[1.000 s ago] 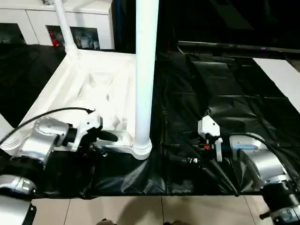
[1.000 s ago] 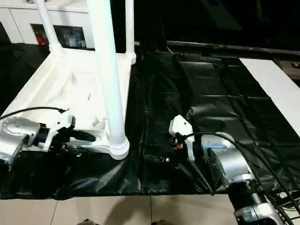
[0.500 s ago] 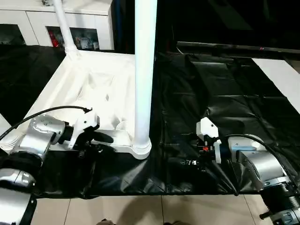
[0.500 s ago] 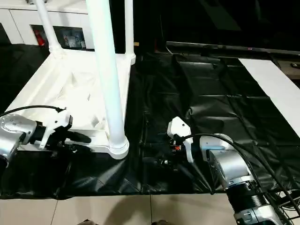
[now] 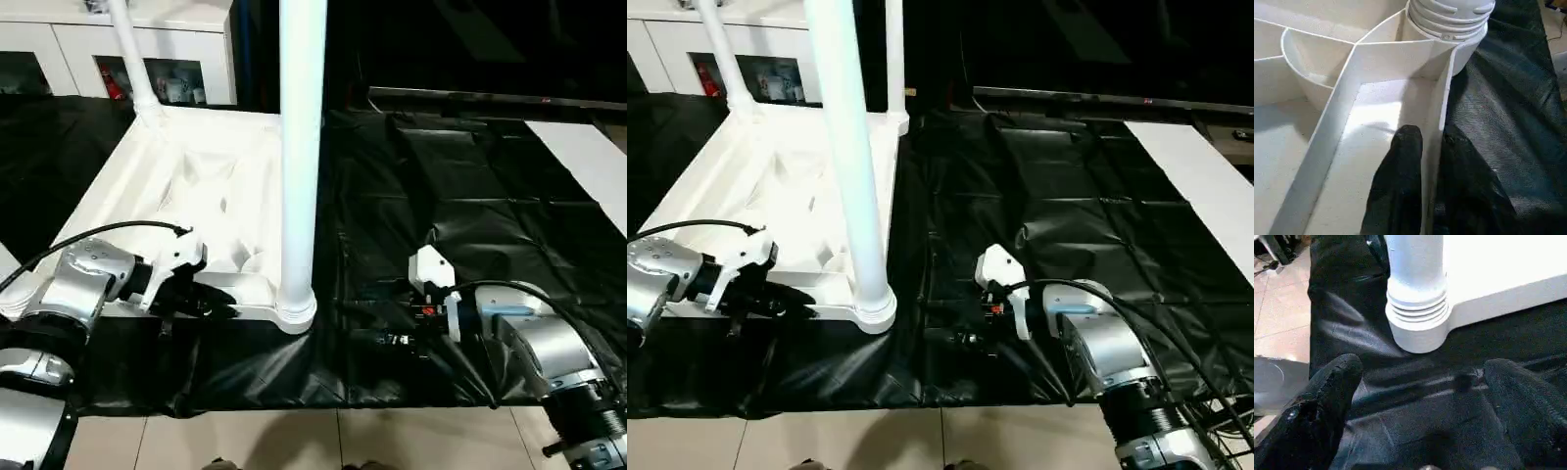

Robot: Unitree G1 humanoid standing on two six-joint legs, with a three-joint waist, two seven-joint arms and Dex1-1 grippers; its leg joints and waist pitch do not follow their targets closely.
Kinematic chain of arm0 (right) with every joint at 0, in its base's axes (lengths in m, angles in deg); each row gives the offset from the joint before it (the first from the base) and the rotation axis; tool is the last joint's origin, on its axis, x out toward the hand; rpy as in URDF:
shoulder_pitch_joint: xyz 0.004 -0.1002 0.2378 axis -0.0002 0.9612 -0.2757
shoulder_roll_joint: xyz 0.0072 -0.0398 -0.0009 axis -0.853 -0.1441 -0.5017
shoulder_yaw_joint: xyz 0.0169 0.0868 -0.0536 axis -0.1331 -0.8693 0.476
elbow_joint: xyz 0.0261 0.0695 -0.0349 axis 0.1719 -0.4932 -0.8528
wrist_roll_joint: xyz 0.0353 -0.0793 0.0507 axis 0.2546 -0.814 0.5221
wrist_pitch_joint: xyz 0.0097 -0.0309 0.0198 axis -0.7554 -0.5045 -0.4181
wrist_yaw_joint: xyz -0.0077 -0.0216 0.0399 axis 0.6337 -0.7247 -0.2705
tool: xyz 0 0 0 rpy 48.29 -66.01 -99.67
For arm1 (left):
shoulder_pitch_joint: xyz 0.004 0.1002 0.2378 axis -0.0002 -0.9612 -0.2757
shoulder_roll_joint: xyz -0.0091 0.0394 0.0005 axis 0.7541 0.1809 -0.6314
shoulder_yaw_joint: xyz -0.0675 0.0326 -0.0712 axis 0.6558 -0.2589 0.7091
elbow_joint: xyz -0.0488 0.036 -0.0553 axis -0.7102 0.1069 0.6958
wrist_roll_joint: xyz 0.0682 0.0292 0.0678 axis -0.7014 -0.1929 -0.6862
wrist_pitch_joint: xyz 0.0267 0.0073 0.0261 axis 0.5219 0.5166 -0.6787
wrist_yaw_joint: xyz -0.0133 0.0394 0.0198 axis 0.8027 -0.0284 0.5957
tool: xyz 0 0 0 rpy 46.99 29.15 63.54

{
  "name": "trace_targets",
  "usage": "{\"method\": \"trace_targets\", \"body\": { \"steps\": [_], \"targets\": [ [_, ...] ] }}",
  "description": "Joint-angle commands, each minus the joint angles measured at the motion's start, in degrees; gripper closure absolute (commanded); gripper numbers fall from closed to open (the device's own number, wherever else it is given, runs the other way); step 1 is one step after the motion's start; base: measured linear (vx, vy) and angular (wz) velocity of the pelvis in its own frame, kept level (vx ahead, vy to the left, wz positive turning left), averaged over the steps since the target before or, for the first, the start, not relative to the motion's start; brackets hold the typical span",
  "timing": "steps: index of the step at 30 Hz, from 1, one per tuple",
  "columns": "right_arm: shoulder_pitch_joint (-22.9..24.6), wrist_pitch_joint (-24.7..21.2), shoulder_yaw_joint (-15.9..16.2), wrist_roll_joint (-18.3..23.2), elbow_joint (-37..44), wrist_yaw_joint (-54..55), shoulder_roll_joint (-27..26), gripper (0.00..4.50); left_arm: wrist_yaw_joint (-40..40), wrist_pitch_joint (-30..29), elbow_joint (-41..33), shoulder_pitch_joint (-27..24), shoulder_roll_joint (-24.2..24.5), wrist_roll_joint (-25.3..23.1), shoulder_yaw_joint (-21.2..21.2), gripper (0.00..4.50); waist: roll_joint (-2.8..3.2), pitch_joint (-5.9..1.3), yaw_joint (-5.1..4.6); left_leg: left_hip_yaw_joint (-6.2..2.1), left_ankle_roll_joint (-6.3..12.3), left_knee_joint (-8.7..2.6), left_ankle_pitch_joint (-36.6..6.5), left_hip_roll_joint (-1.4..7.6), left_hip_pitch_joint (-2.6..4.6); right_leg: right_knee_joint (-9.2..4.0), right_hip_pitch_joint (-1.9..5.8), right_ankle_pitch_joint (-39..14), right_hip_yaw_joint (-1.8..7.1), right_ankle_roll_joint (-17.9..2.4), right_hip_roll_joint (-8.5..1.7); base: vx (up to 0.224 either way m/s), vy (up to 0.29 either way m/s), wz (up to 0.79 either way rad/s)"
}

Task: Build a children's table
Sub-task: Rotate leg to tighten

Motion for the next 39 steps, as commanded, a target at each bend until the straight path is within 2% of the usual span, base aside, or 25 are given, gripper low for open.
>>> {"method": "trace_targets", "body": {
  "steps": [1,5,6,7,8,11,12,14,16,18,19,22,23,28,34,35,36,38,39],
  "targets": [
    [-1.1,0.4,-0.1,0.5,0.4,0.7,-0.4,0.0,0.7,-2.1,-0.6,-1.6,-1.0,0.5,0.3,4.09,0.7,-3.75,0.43,0.04,-0.32,-4.27,-17.5,1.11,0.31,-4.33,2.87,-19.2,2.22,-11.7,-3.19,0.0,0.0,0.0],
    [-1.5,1.5,0.0,0.2,-0.4,2.2,-2.0,0.0,3.2,-4.6,-4.2,-3.2,-2.8,1.0,0.3,4.37,0.68,-3.73,0.38,0.05,-0.35,-4.25,-17.1,1.11,0.29,-4.25,2.88,-18.6,2.26,-12.0,-3.28,0.0,0.0,0.0],
    [-1.8,1.9,0.1,0.0,-1.0,3.1,-2.8,0.0,4.9,-5.0,-5.4,-3.6,-3.8,1.0,0.3,4.41,0.16,-3.74,0.24,0.13,-0.27,-4.22,-17.2,1.16,0.27,-4.26,2.85,-19.0,2.24,-11.9,-3.3,0.0,0.0,0.0],
    [-2.0,2.0,0.1,-0.1,-1.5,3.8,-3.4,0.0,6.0,-5.1,-6.2,-3.9,-4.6,1.0,0.4,4.41,0.34,-3.62,0.34,0.07,-0.26,-4.23,-17.4,1.08,0.33,-4.42,2.74,-20.4,2.2,-11.6,-3.33,0.0,0.0,0.0],
    [-2.6,2.8,0.6,-0.9,-2.6,4.9,-4.5,0.0,8.8,-5.7,-7.6,-4.3,-6.3,0.4,0.2,4.44,0.17,-3.6,0.22,0.07,-0.18,-4.2,-17.8,1.16,0.43,-4.53,2.62,-21.8,2.22,-11.3,-3.42,0.0,0.0,0.0],
    [-4.2,4.0,0.9,-2.4,-5.4,7.6,-6.3,0.0,11.0,-7.2,-9.5,-4.8,-8.2,-1.1,-1.2,4.47,-0.15,-3.39,0.25,-0.01,-0.11,-4.19,-18.1,0.96,0.42,-5.06,2.43,-26.6,2.11,-9.2,-3.45,0.0,0.0,0.0],
    [-4.6,4.4,0.8,-2.8,-6.1,8.4,-6.6,0.0,11.2,-7.4,-9.7,-4.9,-8.3,-1.5,-1.5,4.47,-0.15,-3.39,0.25,-0.01,-0.11,-4.19,-18.1,0.96,0.42,-5.06,2.43,-26.6,2.11,-9.2,-3.45,0.0,0.0,0.0],
    [-5.9,5.9,0.9,-4.0,-8.3,10.2,-7.5,0.0,12.0,-7.9,-10.0,-5.0,-8.7,-2.6,-2.4,4.47,-0.18,-3.41,0.06,-0.11,-0.31,-4.21,-19.2,0.82,0.47,-5.51,2.23,-29.8,2.04,-7.2,-3.43,0.0,0.0,0.0],
    [-7.1,7.8,1.4,-5.3,-10.7,10.9,-8.0,0.0,12.6,-8.4,-10.6,-5.2,-9.1,-3.3,-2.7,4.47,-0.29,-3.49,0.05,-0.18,-0.31,-4.21,-19.3,0.89,0.53,-5.68,2.09,-30.7,2.02,-6.7,-3.56,0.0,0.0,0.0],
    [-7.5,8.8,1.7,-5.9,-11.5,11.2,-8.1,0.0,12.7,-8.8,-11.0,-5.3,-9.2,-3.4,-2.8,4.47,-0.19,-3.53,0.07,-0.2,-0.37,-4.24,-19.2,0.95,0.55,-5.53,2.08,-29.6,2.03,-7.0,-3.44,0.0,0.0,0.0],
    [-8.3,10.9,2.2,-6.9,-13.8,11.7,-8.4,0.0,13.2,-9.3,-11.9,-5.5,-9.2,-3.5,-2.8,4.47,-0.07,-3.47,0.05,-0.18,-0.42,-4.29,-19.6,0.97,0.55,-5.48,2.0,-29.1,2.05,-7.3,-3.41,0.0,0.0,0.0],
    [-9.3,12.9,2.7,-7.6,-16.5,12.0,-8.9,0.0,14.1,-9.9,-12.9,-5.9,-9.4,-3.7,-2.7,4.47,-0.14,-3.62,0.0,-0.18,-0.3,-4.29,-19.5,0.97,0.37,-5.28,2.19,-27.2,2.06,-7.8,-3.35,0.0,0.0,0.0],
    [-10.0,13.8,2.8,-7.9,-18.0,12.5,-9.4,0.18,14.1,-10.1,-13.1,-5.9,-9.5,-3.6,-2.6,4.49,-0.05,-3.71,-0.16,-0.17,-0.3,-4.3,-19.2,0.93,0.29,-5.05,2.27,-25.9,2.08,-8.6,-3.33,0.0,0.0,0.0],
    [-12.1,16.1,2.8,-8.8,-21.5,13.1,-10.5,0.55,14.8,-9.7,-12.7,-5.5,-9.9,-3.4,-2.3,4.5,-0.06,-3.72,-0.23,-0.13,-0.13,-4.32,-19.3,0.93,0.27,-4.96,2.34,-25.2,2.09,-9.0,-3.27,0.0,0.0,0.0],
    [-13.6,18.5,2.9,-9.2,-25.7,13.1,-11.1,0.95,13.5,-10.9,-13.6,-5.8,-9.6,-2.8,-1.9,4.5,-0.34,-3.6,-0.22,-0.14,-0.03,-4.31,-19.8,0.87,0.25,-5.19,2.28,-27.5,2.07,-8.1,-3.34,0.0,0.0,0.0],
    [-13.8,19.0,2.8,-9.4,-26.6,13.1,-11.3,1.06,13.0,-10.9,-13.6,-5.8,-9.3,-2.8,-2.0,4.5,-0.55,-3.59,-0.31,-0.17,0.04,-4.33,-19.8,0.9,0.25,-5.26,2.24,-28.1,2.04,-8.0,-3.36,0.0,0.0,0.0],
    [-13.9,19.1,2.8,-9.4,-26.7,13.1,-11.4,1.12,13.0,-10.9,-13.6,-5.9,-9.2,-2.8,-2.0,4.5,-0.47,-3.61,-0.27,-0.21,0.08,-4.33,-19.7,0.91,0.24,-5.24,2.24,-28.3,2.06,-8.0,-3.43,0.0,0.0,0.0],
    [-14.3,19.9,2.8,-9.7,-27.9,13.0,-11.7,1.18,12.9,-11.0,-13.8,-5.9,-9.0,-2.7,-1.9,4.5,-0.38,-3.63,-0.36,-0.22,0.1,-4.37,-19.5,0.96,0.23,-5.14,2.19,-27.5,2.09,-8.2,-3.37,0.0,0.0,0.0],
    [-14.4,20.2,2.8,-9.7,-28.6,13.0,-11.9,1.39,12.8,-11.2,-14.1,-5.9,-8.8,-2.8,-2.0,4.5,-0.6,-3.63,-0.35,-0.19,0.15,-4.38,-19.5,1.02,0.22,-5.07,2.18,-27.1,2.1,-8.4,-3.39,0.0,0.0,0.0]
  ]
}}
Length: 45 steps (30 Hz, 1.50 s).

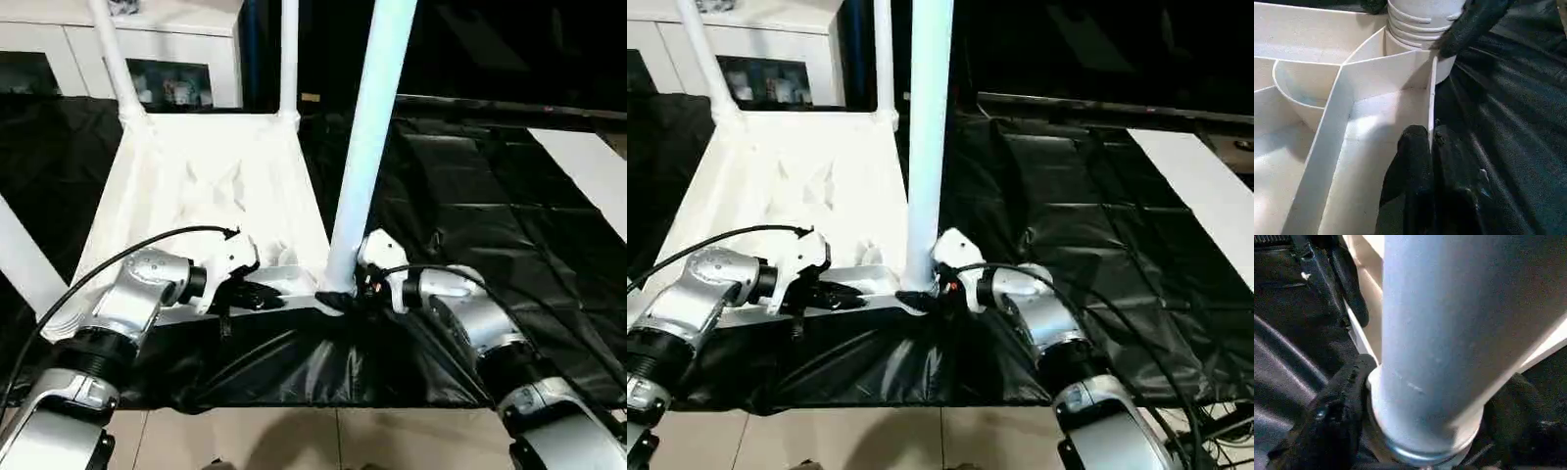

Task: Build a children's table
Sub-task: Rotate leg to tighten

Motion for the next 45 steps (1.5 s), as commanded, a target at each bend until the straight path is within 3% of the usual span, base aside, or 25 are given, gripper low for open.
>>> {"method": "trace_targets", "body": {
  "steps": [1,7,12,16,17,18,19,21,23,24,25,26,27,28,29,30,31,32,34,37,39,41,42,44,45],
  "targets": [
    [-1.2,1.3,0.1,-0.5,-1.5,0.2,0.0,1.47,-0.5,-1.5,0.7,-1.3,-0.2,-0.7,-1.6,4.5,0.15,-3.21,-0.09,-0.16,0.14,-4.46,-19.5,1.08,0.25,-5.02,2.01,-26.8,2.09,-8.5,-3.22,0.0,0.0,0.0],
    [-1.3,2.3,-0.2,-0.5,-3.3,0.9,-1.1,1.74,-0.2,-2.4,0.5,-0.7,-0.2,-0.3,-1.1,4.5,0.15,-3.09,-0.24,-0.19,-0.04,-4.54,-20.6,1.04,0.31,-5.18,1.92,-28.0,2.07,-8.4,-3.18,0.0,0.0,0.0],
    [-0.6,2.5,-1.7,0.4,-4.9,2.8,-2.7,1.76,1.9,-3.5,0.6,-0.3,-0.8,-0.8,-0.9,4.5,0.68,-3.07,-0.44,-0.4,-0.54,-4.59,-22.6,1.01,0.47,-5.41,1.76,-29.7,2.01,-8.1,-3.22,0.0,0.0,0.0],
    [0.9,1.4,-4.0,1.0,-5.6,10.1,-5.4,1.77,6.7,-4.8,1.0,0.5,-3.6,-1.5,-0.6,4.5,0.55,-2.92,-0.75,-0.6,-1.02,-4.51,-24.3,0.78,0.64,-6.03,1.52,-34.1,1.65,-6.5,-3.18,0.0,0.0,0.0],
    [1.7,0.4,-5.8,1.8,-5.8,15.9,-8.2,1.77,9.9,-5.7,1.2,0.9,-6.2,-1.8,-0.5,4.5,0.94,-2.86,-0.87,-0.61,-1.1,-4.54,-24.6,0.77,0.67,-6.11,1.42,-34.6,1.7,-6.3,-3.15,0.0,0.0,0.0],
    [2.0,-0.2,-6.7,2.1,-6.1,19.7,-10.1,1.77,11.5,-6.3,1.1,1.1,-7.9,-1.9,-0.6,4.5,0.75,-2.82,-1.1,-0.64,-1.42,-4.53,-24.8,0.71,0.72,-6.4,1.27,-35.3,1.6,-5.9,-3.09,0.0,0.0,0.0],
    [2.1,-0.3,-7.1,1.8,-6.7,23.7,-12.2,1.77,13.9,-6.5,1.3,1.4,-10.0,-2.3,-0.9,4.5,0.92,-2.86,-1.16,-0.73,-1.58,-4.51,-25.1,0.66,0.78,-6.48,1.25,-35.8,1.5,-5.6,-3.1,0.0,0.0,0.0],
    [2.0,-0.2,-7.1,1.4,-7.1,25.9,-13.4,1.77,15.2,-6.6,1.4,1.6,-11.3,-2.6,-1.1,4.5,0.73,-2.87,-1.61,-0.83,-1.4,-4.38,-26.0,0.45,0.73,-6.99,1.25,-38.2,1.05,-4.3,-3.08,0.0,0.0,0.0],
    [1.1,1.0,-6.8,0.7,-8.6,29.5,-16.4,1.77,17.9,-7.1,2.2,2.2,-14.2,-3.1,-1.4,4.5,1.23,-2.72,-1.77,-0.93,-1.0,-4.42,-27.3,0.49,1.13,-7.54,0.97,-38.9,0.69,-4.1,-3.14,0.0,0.0,0.0],
    [-0.5,2.4,-6.7,0.6,-10.2,31.5,-19.8,1.77,20.5,-7.2,3.5,2.9,-16.8,-3.8,-2.1,4.5,1.76,-2.67,-2.07,-1.16,-1.12,-4.6,-28.8,0.51,1.14,-7.81,1.04,-39.0,0.29,-4.0,-3.09,0.0,0.0,0.0],
    [-1.6,3.5,-6.5,0.6,-10.8,31.8,-21.8,1.77,21.8,-6.5,4.6,3.6,-18.0,-4.6,-2.6,4.5,1.8,-2.6,-2.26,-1.29,-1.25,-4.59,-30.0,0.51,1.33,-8.07,0.97,-39.3,-0.06,-3.8,-3.01,0.0,0.0,0.0],
    [-1.9,3.8,-6.5,0.6,-10.9,31.6,-22.3,1.77,22.1,-6.2,4.9,3.8,-18.2,-4.8,-2.8,4.5,1.78,-2.67,-2.57,-1.51,-1.21,-4.54,-31.7,0.39,1.59,-8.54,1.19,-39.7,-0.72,-3.3,-2.95,0.0,0.0,0.0],
    [-2.1,4.0,-6.4,0.6,-10.9,31.4,-22.5,1.42,22.3,-6.0,5.1,3.9,-18.2,-4.8,-2.8,4.5,2.05,-2.73,-2.56,-1.63,-1.13,-4.55,-32.3,0.43,1.8,-8.65,1.28,-39.4,-0.99,-3.3,-3.04,0.0,0.0,0.0],
    [-2.1,4.8,-6.3,0.6,-10.4,30.1,-22.2,1.08,21.5,-5.9,4.8,3.9,-17.8,-4.5,-2.7,4.5,2.02,-2.59,-2.94,-2.02,-0.81,-5.05,-33.5,0.62,1.2,-8.96,2.05,-38.7,-1.62,-3.0,-3.17,0.0,0.0,0.0],
    [-2.1,5.0,-6.3,0.6,-10.3,29.8,-22.1,1.08,21.3,-6.0,4.7,3.9,-17.7,-4.5,-2.7,4.5,2.32,-2.68,-3.08,-2.17,-0.75,-5.18,-33.9,0.75,1.13,-8.89,2.34,-37.8,-1.82,-3.2,-3.32,0.0,0.0,0.0],
    [-1.3,5.1,-7.3,1.8,-8.6,26.3,-20.9,1.05,20.5,-5.6,4.2,3.7,-16.8,-4.3,-2.1,4.5,2.27,-2.76,-3.66,-2.34,-0.44,-5.51,-34.7,0.93,0.9,-8.88,2.85,-35.7,-2.32,-3.5,-3.41,0.0,0.0,0.0],
    [-0.9,4.9,-7.9,2.5,-7.5,24.5,-20.1,0.95,19.8,-5.2,3.9,3.4,-16.1,-4.2,-1.9,4.5,2.2,-2.7,-3.81,-2.42,-0.39,-5.53,-35.2,1.05,0.92,-8.83,2.87,-35.2,-2.5,-3.7,-3.58,0.0,0.0,0.0],
    [-0.4,4.9,-8.1,2.9,-6.6,22.7,-18.8,0.77,19.1,-4.5,3.6,3.2,-15.2,-4.3,-1.7,4.5,2.2,-2.87,-4.0,-2.33,-0.04,-5.52,-34.4,1.13,0.98,-8.78,3.04,-33.4,-2.31,-4.9,-4.19,0.0,0.0,0.0],
    [0.4,4.5,-8.0,3.5,-4.8,19.5,-15.7,0.63,16.8,-2.5,2.8,2.3,-13.4,-3.8,-1.1,4.5,2.25,-2.91,-4.02,-2.19,0.24,-5.63,-32.5,1.16,0.61,-8.46,3.15,-31.6,-1.83,-6.0,-4.32,0.0,0.0,0.0],
    [1.0,4.8,-7.7,3.3,-3.9,15.4,-12.1,0.43,14.7,-1.2,2.3,1.5,-11.6,-3.5,-0.3,4.5,1.91,-3.19,-3.5,-1.36,1.16,-5.55,-26.4,1.21,0.14,-7.29,3.08,-25.2,-0.55,-9.5,-4.28,0.0,0.0,0.0],
    [1.5,5.2,-7.0,3.0,-3.3,10.1,-8.0,0.43,11.8,-1.5,1.7,0.8,-9.4,-2.8,0.4,4.5,1.37,-3.68,-2.85,-0.63,2.44,-5.17,-20.0,1.0,-0.5,-6.12,3.66,-20.0,0.11,-10.9,-3.98,0.0,0.0,0.0],
    [1.9,4.8,-6.3,3.3,-2.6,4.8,-4.7,0.43,8.3,-0.2,1.1,0.1,-6.9,-2.6,0.0,4.5,1.58,-3.51,-2.28,-0.02,3.41,-4.82,-18.9,1.08,0.07,-6.08,2.85,-19.7,0.55,-11.7,-3.95,0.0,0.0,0.0],
    [2.0,4.9,-6.0,3.2,-2.4,3.0,-3.5,0.43,7.0,0.4,0.9,-0.1,-5.9,-2.6,-0.3,4.5,1.29,-3.57,-2.18,0.22,3.74,-4.58,-17.8,1.05,0.03,-5.67,2.85,-18.4,0.8,-12.4,-3.88,0.057,-0.046,0.09],
    [2.1,4.6,-5.7,3.3,-2.0,-0.5,-1.5,0.43,4.7,2.2,0.7,-0.4,-4.1,-2.8,-0.7,4.5,1.18,-3.59,-1.89,0.48,4.15,-4.39,-17.3,1.1,0.17,-5.63,2.72,-19.2,0.86,-12.5,-3.84,0.055,-0.061,0.1],
    [2.1,4.7,-5.6,3.0,-1.8,-2.2,-0.5,0.43,3.9,4.9,0.7,-0.7,-2.6,-3.7,-1.1,4.5,1.17,-3.86,-1.44,0.52,4.19,-4.27,-15.1,1.2,0.15,-5.34,2.92,-17.7,0.92,-12.8,-3.88,0.054,-0.066,0.08]
  ]
}}
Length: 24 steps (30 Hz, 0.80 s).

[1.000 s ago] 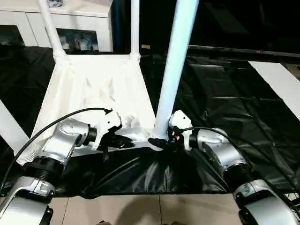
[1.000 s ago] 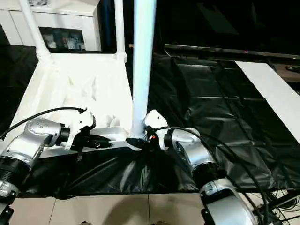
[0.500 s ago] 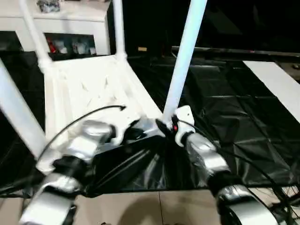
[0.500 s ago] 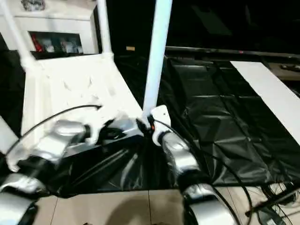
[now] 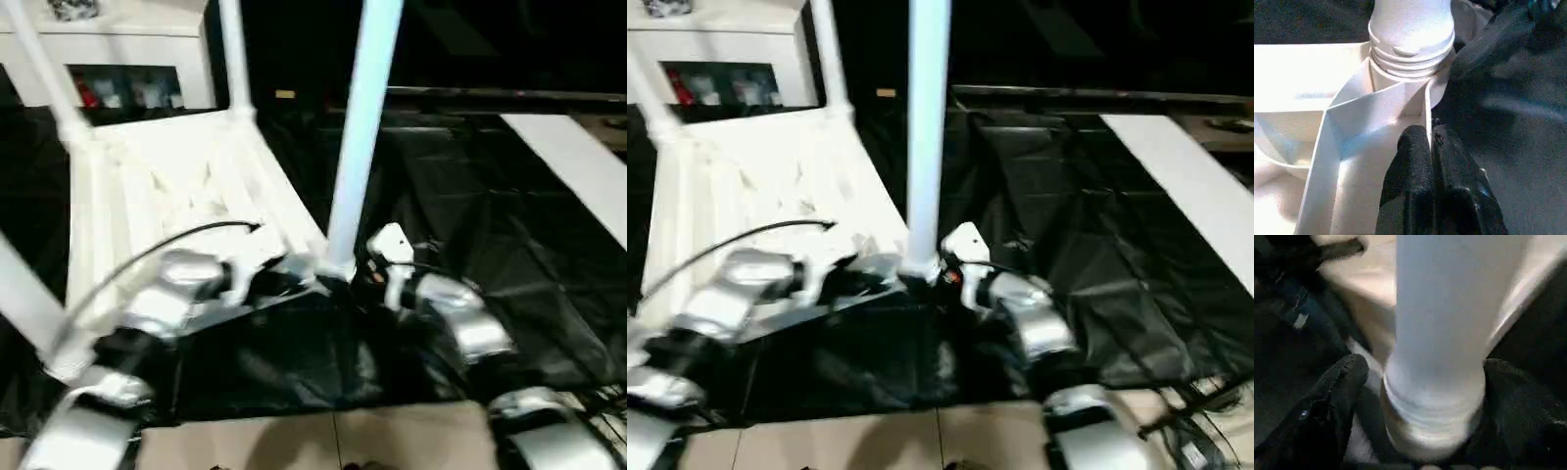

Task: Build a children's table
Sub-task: Rotate leg to tighten

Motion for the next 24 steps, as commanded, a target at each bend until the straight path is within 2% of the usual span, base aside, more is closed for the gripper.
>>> {"method": "trace_targets", "body": {
  "steps": [1,2,3,4,5,7,8,9,11,16,24],
  "targets": [
    [0.2,0.3,0.4,0.2,1.7,-2.9,1.1,0.43,-2.2,2.3,0.2,-1.1,1.4,-1.5,-1.8,4.5,-0.04,-3.87,0.52,0.56,3.85,-3.29,-13.5,0.92,-0.15,-3.87,2.86,-16.6,3.09,-12.4,-3.08,0.052,-0.057,0.02],
    [0.2,0.1,0.3,0.1,2.2,-3.8,1.5,0.43,-1.9,2.1,-0.6,-1.4,2.3,-2.0,-1.8,4.5,-0.07,-4.01,0.77,0.57,3.96,-3.23,-10.5,0.99,-0.53,-3.09,3.17,-12.5,3.13,-13.0,-2.97,0.052,-0.057,0.02],
    [0.3,0.0,0.3,0.1,2.5,-4.1,1.8,0.43,-1.9,1.1,-1.6,-1.7,2.5,-1.4,-1.1,4.5,-0.22,-3.98,0.84,0.69,4.17,-3.16,-9.0,0.98,-0.54,-2.83,3.14,-10.3,3.05,-13.4,-2.82,0.0,0.0,0.0],
    [0.3,-0.1,0.4,0.1,2.8,-4.4,2.0,0.43,-2.0,0.4,-2.4,-2.0,2.7,-0.8,-0.6,4.5,-0.05,-3.98,0.94,0.69,4.13,-3.15,-8.6,1.03,-0.5,-2.64,3.19,-9.8,3.03,-13.7,-2.82,0.0,0.0,0.0],
    [0.3,-0.1,0.4,0.1,3.0,-4.5,2.1,0.43,-2.5,-0.9,-3.5,-2.3,3.0,0.0,-0.1,4.5,-0.15,-3.95,1.01,0.75,3.85,-3.12,-8.1,1.13,-0.46,-2.45,3.2,-9.1,2.99,-13.8,-2.71,0.0,0.0,0.0],
    [0.3,-0.1,0.6,0.4,3.2,-5.0,2.4,0.43,-3.6,-2.7,-5.0,-2.9,3.7,1.3,0.5,4.5,-0.03,-3.84,1.06,0.77,3.59,-3.17,-8.7,1.13,-0.37,-2.55,3.12,-10.1,2.95,-13.9,-2.69,0.0,0.0,0.0],
    [0.4,-0.1,0.9,0.7,3.2,-5.4,2.5,0.34,-4.8,-2.4,-6.3,-3.6,4.4,2.6,1.1,4.06,-0.14,-3.83,1.03,0.7,3.13,-3.25,-9.5,1.19,-0.41,-2.58,3.2,-11.3,2.92,-13.8,-2.74,0.0,0.0,0.0],
    [0.4,-0.1,0.9,0.7,3.2,-5.4,2.5,0.34,-4.8,-2.4,-6.3,-3.6,4.4,2.6,1.1,3.95,-0.07,-3.79,0.85,0.69,2.75,-3.3,-10.0,1.15,-0.42,-2.67,3.17,-12.0,2.92,-13.6,-2.64,0.0,0.0,0.0],
    [0.4,0.1,1.0,0.8,3.2,-6.2,2.4,0.34,-5.2,-1.9,-6.0,-3.8,5.0,3.2,1.6,3.93,-0.09,-3.79,0.82,0.83,2.5,-3.22,-10.6,1.13,-0.03,-2.69,2.94,-11.7,3.02,-13.7,-2.53,0.0,0.0,0.0],
    [0.2,0.2,1.2,0.7,3.0,-7.5,2.2,0.34,-5.9,-0.1,-3.5,-3.0,6.2,3.3,2.2,3.83,-0.19,-3.62,0.98,0.77,2.0,-3.39,-12.7,1.18,0.07,-2.89,2.86,-13.7,2.98,-13.1,-2.58,0.0,0.0,0.0],
    [0.2,0.2,1.5,0.7,3.2,-8.1,2.1,0.34,-5.8,-0.3,-0.8,-1.8,6.8,3.6,2.6,3.83,-0.27,-3.67,1.2,0.72,1.45,-3.4,-12.3,1.12,-0.02,-2.78,2.98,-14.0,3.0,-12.6,-2.59,0.0,0.0,0.0]
  ]
}}
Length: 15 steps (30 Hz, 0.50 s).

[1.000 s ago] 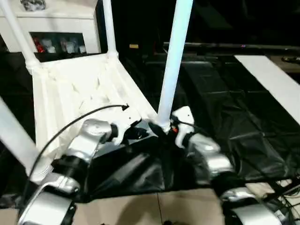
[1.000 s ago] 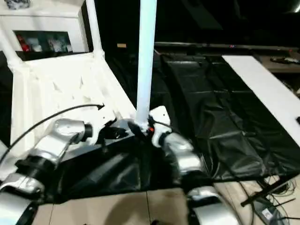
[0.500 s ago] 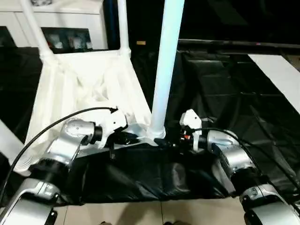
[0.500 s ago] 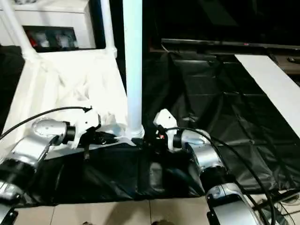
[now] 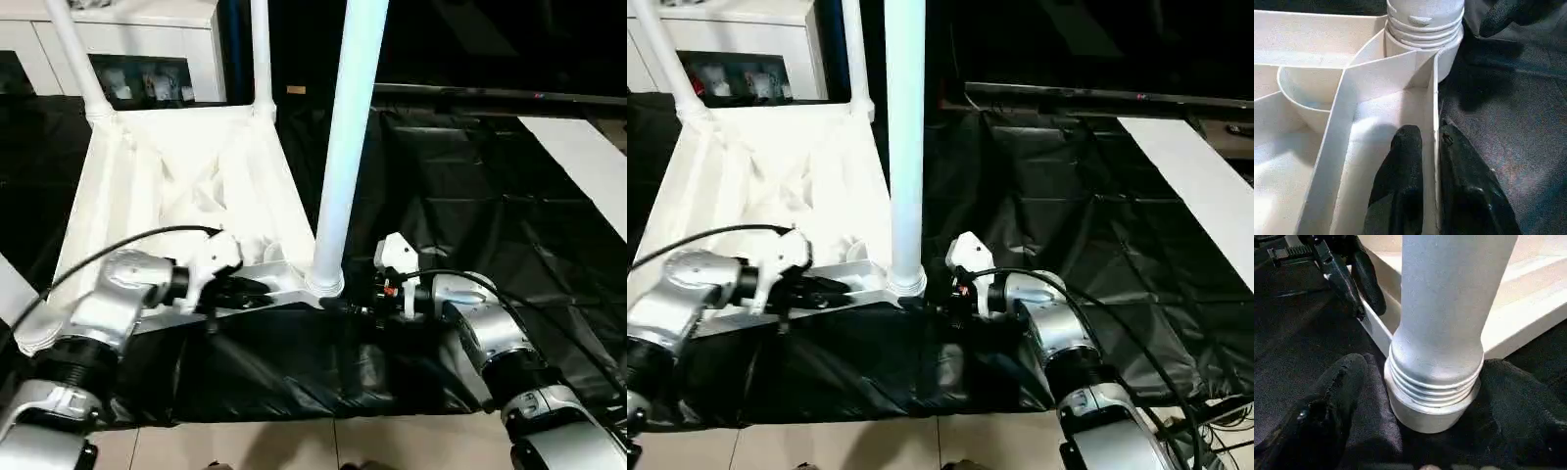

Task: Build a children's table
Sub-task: Rotate leg to tighten

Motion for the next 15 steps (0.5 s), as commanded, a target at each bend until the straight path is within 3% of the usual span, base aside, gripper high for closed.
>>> {"method": "trace_targets", "body": {
  "steps": [1,6,10,13,15],
  "targets": [
    [0.0,0.3,0.4,0.7,1.2,-0.6,0.5,0.34,-0.2,-0.7,1.2,0.9,0.0,0.1,0.5,4.0,0.35,-3.75,0.32,0.4,1.74,-3.54,-12.4,0.68,0.07,-3.5,3.45,-13.4,2.98,-12.3,-2.76,0.0,0.0,0.0],
    [-0.6,0.5,0.1,0.3,0.6,-0.8,0.3,0.34,0.6,0.1,5.0,2.3,-1.1,-1.3,-1.0,4.41,0.22,-3.61,0.57,0.41,1.38,-3.51,-14.1,0.58,0.18,-4.0,3.29,-17.5,2.97,-11.1,-2.82,0.0,0.0,0.0],
    [-1.1,0.7,0.1,0.0,-0.1,-0.6,0.2,0.34,-0.2,0.2,5.7,2.7,-1.0,-1.8,-1.7,4.41,-0.04,-3.51,0.73,0.27,1.15,-3.53,-14.6,0.55,0.04,-4.21,3.24,-20.8,2.91,-9.7,-2.93,0.0,0.0,0.0],
    [-1.7,0.1,-0.1,0.3,-0.8,-0.9,0.0,0.17,-0.9,0.1,5.9,2.8,-1.0,-1.8,-2.2,4.48,-0.31,-3.57,0.73,0.21,1.0,-3.57,-14.3,0.64,0.04,-4.13,3.18,-20.7,2.91,-9.6,-2.92,0.0,0.0,0.0],
    [-2.4,0.1,0.2,0.1,-1.8,-1.7,0.1,0.17,-2.7,0.3,5.5,2.6,-0.8,-1.4,-2.5,4.48,-0.19,-3.61,0.71,0.2,0.99,-3.55,-14.2,0.66,0.03,-4.03,3.16,-20.2,2.9,-10.0,-2.92,0.0,0.0,0.0]
  ]
}}
